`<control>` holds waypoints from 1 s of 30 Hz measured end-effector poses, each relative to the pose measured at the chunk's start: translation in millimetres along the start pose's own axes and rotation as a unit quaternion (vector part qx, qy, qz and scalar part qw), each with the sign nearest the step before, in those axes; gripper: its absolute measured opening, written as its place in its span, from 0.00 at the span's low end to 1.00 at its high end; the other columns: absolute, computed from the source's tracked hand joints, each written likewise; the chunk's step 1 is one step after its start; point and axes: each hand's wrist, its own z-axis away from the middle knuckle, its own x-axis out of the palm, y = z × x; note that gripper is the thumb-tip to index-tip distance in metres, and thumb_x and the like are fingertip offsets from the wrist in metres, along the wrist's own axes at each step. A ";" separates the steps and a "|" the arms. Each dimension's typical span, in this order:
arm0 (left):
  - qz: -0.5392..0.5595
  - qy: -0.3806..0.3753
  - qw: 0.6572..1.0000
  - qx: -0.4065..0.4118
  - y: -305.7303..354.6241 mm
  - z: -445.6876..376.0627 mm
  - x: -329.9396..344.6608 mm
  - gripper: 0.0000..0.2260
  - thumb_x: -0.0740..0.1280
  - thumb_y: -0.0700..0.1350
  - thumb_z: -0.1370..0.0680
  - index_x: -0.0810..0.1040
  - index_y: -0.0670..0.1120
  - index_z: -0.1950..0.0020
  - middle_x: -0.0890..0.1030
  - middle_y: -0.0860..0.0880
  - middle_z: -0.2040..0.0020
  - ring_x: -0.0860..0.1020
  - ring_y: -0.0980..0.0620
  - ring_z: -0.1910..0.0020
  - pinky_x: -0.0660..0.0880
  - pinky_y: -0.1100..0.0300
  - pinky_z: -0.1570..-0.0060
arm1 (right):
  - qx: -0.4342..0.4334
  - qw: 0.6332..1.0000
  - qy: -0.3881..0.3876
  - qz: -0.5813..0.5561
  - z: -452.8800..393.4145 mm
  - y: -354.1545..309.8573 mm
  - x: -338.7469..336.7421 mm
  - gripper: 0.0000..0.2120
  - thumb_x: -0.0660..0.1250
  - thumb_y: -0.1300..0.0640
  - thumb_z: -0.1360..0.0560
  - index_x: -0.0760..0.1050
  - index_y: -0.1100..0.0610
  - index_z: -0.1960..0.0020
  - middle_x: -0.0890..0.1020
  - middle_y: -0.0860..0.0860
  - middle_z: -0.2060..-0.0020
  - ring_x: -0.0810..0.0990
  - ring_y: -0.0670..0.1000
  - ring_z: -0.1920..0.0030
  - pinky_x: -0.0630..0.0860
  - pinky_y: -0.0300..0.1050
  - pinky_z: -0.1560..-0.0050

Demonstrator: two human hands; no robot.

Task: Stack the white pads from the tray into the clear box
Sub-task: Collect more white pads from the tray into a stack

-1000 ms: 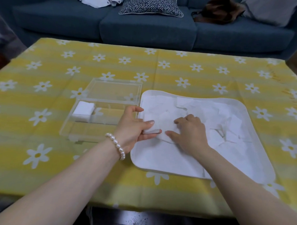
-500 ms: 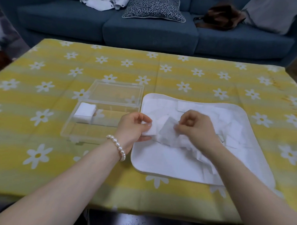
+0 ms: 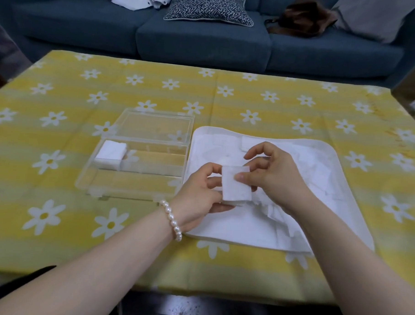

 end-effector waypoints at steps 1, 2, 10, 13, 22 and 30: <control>0.009 0.000 1.000 0.001 0.8 0.4 0.4 0.15 0.64 0.26 0.26 0.71 0.45 0.49 0.81 0.40 0.45 0.82 0.43 0.51 0.80 0.51 0.52 | 0.000 1.000 0.008 0.005 -0.2 0.5 -0.1 0.16 0.73 0.73 0.35 0.71 0.58 0.57 0.76 0.47 0.78 0.74 0.46 0.77 0.71 0.37 0.73; 0.016 0.001 1.000 0.003 1.6 0.8 0.8 0.15 0.64 0.26 0.26 0.71 0.45 0.49 0.80 0.39 0.44 0.82 0.43 0.53 0.81 0.52 0.52 | 0.000 1.000 0.015 0.007 -0.4 0.4 0.5 0.16 0.73 0.73 0.35 0.71 0.58 0.57 0.76 0.47 0.77 0.73 0.45 0.78 0.71 0.36 0.73; 0.059 -0.002 0.998 0.012 5.2 1.8 2.8 0.15 0.59 0.25 0.25 0.70 0.43 0.48 0.80 0.42 0.47 0.83 0.45 0.56 0.79 0.51 0.50 | -0.003 0.999 0.033 0.038 -2.5 4.1 6.9 0.17 0.73 0.72 0.35 0.70 0.56 0.58 0.75 0.57 0.69 0.73 0.47 0.74 0.72 0.37 0.73; 0.095 -0.008 0.995 0.000 7.1 1.8 2.7 0.10 0.57 0.29 0.22 0.71 0.42 0.48 0.82 0.43 0.51 0.83 0.45 0.58 0.79 0.49 0.50 | -0.014 0.997 0.047 0.053 -3.8 7.1 7.2 0.17 0.74 0.71 0.35 0.70 0.54 0.59 0.75 0.56 0.68 0.73 0.51 0.72 0.73 0.43 0.70; 0.069 0.015 0.997 0.017 2.1 -0.6 0.5 0.11 0.63 0.28 0.24 0.70 0.43 0.49 0.82 0.43 0.54 0.83 0.47 0.58 0.81 0.53 0.56 | -0.013 0.997 0.063 0.048 -4.3 10.6 10.5 0.16 0.74 0.68 0.35 0.70 0.53 0.59 0.75 0.54 0.67 0.72 0.51 0.70 0.72 0.49 0.64; 0.043 0.054 0.997 0.029 19.0 1.0 -9.4 0.20 0.62 0.26 0.25 0.67 0.49 0.43 0.81 0.41 0.50 0.82 0.46 0.60 0.81 0.55 0.62 | 0.141 0.984 0.046 -0.102 -2.4 11.8 13.4 0.17 0.75 0.59 0.33 0.73 0.56 0.46 0.83 0.51 0.65 0.81 0.49 0.66 0.71 0.43 0.62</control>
